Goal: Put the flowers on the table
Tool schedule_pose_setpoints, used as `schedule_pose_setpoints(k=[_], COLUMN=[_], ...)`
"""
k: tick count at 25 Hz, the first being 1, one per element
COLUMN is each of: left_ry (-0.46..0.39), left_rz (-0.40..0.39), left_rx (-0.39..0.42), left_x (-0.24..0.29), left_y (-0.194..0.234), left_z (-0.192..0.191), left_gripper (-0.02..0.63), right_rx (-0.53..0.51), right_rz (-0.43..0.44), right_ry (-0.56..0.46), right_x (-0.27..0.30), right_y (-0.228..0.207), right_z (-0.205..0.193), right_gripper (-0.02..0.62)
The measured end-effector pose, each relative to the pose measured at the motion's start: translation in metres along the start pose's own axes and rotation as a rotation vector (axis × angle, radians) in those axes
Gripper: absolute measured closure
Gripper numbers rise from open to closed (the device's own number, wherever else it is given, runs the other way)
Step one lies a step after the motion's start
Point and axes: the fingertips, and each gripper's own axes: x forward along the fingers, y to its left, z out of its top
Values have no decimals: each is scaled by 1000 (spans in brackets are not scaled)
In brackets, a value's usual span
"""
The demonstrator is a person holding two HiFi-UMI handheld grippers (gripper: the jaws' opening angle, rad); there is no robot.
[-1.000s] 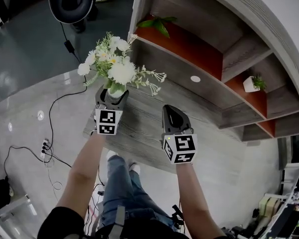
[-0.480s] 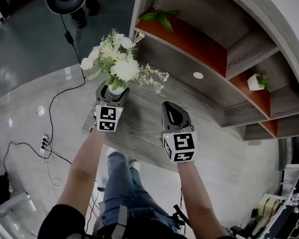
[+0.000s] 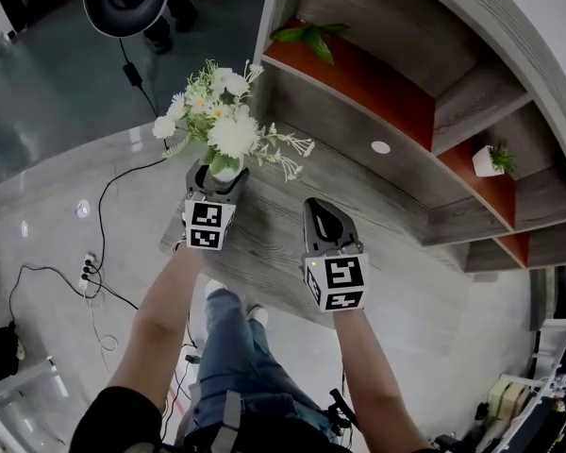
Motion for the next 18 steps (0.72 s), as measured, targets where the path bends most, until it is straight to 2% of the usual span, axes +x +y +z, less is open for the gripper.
schedule_pose_setpoints(k=[13, 18], left_ry=[50, 49], left_rz=[18, 16], left_rx=[22, -17], left_x=[0, -1], left_y=[-1, -3], left_z=[-7, -5], left_gripper=[249, 151], right_rx=[-3, 1], right_rz=[2, 4], right_ry=[-19, -26], right_x=[-2, -6], right_y=[-2, -6], right_z=[8, 11], right_gripper=[581, 581])
